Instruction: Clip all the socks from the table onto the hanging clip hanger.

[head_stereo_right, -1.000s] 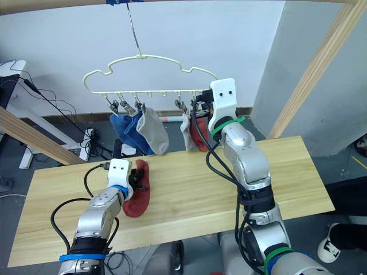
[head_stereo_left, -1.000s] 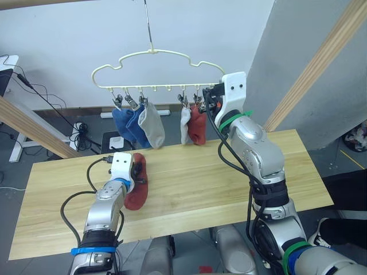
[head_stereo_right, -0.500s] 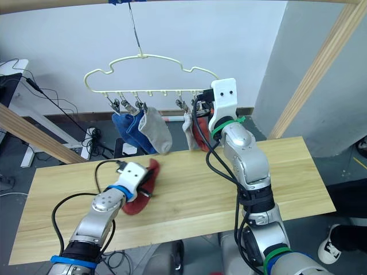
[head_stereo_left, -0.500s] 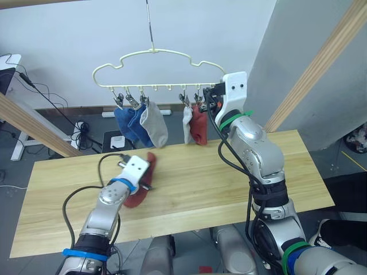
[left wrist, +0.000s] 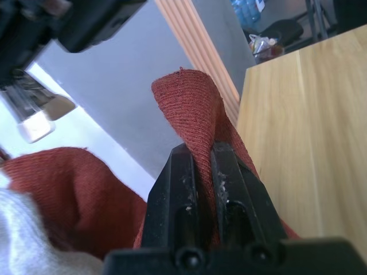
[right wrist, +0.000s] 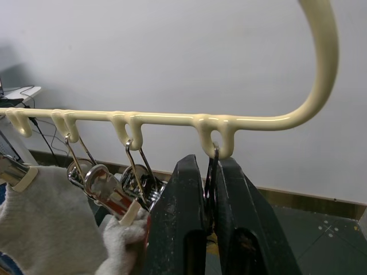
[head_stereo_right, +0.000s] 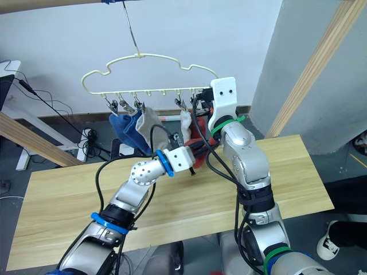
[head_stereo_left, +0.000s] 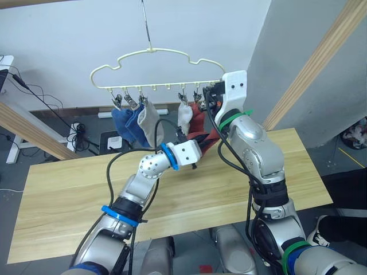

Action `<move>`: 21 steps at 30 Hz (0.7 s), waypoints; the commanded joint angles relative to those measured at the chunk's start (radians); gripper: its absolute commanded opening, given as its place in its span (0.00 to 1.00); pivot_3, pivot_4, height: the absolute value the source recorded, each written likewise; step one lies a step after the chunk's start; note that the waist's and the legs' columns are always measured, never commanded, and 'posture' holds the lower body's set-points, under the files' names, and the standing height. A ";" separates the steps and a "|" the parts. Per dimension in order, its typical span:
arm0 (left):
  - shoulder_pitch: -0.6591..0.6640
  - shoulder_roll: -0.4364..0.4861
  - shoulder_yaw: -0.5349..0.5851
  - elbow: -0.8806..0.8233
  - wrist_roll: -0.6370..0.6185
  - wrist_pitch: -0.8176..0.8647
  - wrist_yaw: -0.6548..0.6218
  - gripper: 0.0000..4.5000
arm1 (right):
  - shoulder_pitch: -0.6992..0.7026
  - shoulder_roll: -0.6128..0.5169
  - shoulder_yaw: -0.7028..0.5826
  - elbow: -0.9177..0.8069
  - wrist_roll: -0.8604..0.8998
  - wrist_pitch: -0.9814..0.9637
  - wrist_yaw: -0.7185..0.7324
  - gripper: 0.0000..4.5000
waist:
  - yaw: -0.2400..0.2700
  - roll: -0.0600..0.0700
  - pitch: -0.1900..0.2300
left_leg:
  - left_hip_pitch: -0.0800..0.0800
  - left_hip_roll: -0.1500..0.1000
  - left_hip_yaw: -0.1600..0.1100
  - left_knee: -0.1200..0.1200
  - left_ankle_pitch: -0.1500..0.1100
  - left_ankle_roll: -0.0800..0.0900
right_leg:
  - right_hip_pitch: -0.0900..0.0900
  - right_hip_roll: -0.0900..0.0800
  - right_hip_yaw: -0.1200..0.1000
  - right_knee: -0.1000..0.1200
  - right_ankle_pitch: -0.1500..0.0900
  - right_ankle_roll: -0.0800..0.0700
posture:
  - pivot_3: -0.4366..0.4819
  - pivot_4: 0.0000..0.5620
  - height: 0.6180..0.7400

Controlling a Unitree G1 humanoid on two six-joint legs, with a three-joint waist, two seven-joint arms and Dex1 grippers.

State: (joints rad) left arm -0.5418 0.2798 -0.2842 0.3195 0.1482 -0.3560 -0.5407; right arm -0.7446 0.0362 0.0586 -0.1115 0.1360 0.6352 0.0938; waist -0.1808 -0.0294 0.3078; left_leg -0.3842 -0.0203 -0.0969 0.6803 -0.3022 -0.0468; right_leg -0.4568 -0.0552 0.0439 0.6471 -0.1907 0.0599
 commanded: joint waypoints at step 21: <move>-0.062 -0.057 0.080 0.062 0.030 0.024 0.190 0.00 | -0.016 -0.016 0.003 -0.060 0.004 0.002 -0.002 0.00 | -0.013 0.000 0.000 | 0.000 0.000 0.000 0.000 0.001 0.001 | 0.000 0.000 0.000 0.000 0.001 0.001 | 0.19 0.51 0.95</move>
State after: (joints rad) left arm -0.6008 0.2295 -0.2269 0.4090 0.1949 -0.3306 -0.3620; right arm -0.7451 0.0191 0.0601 -0.1155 0.1367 0.6436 0.0884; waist -0.1938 -0.0295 0.3078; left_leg -0.3842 -0.0206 -0.0971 0.6804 -0.3017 -0.0460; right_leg -0.4566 -0.0552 0.0442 0.6470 -0.1899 0.0612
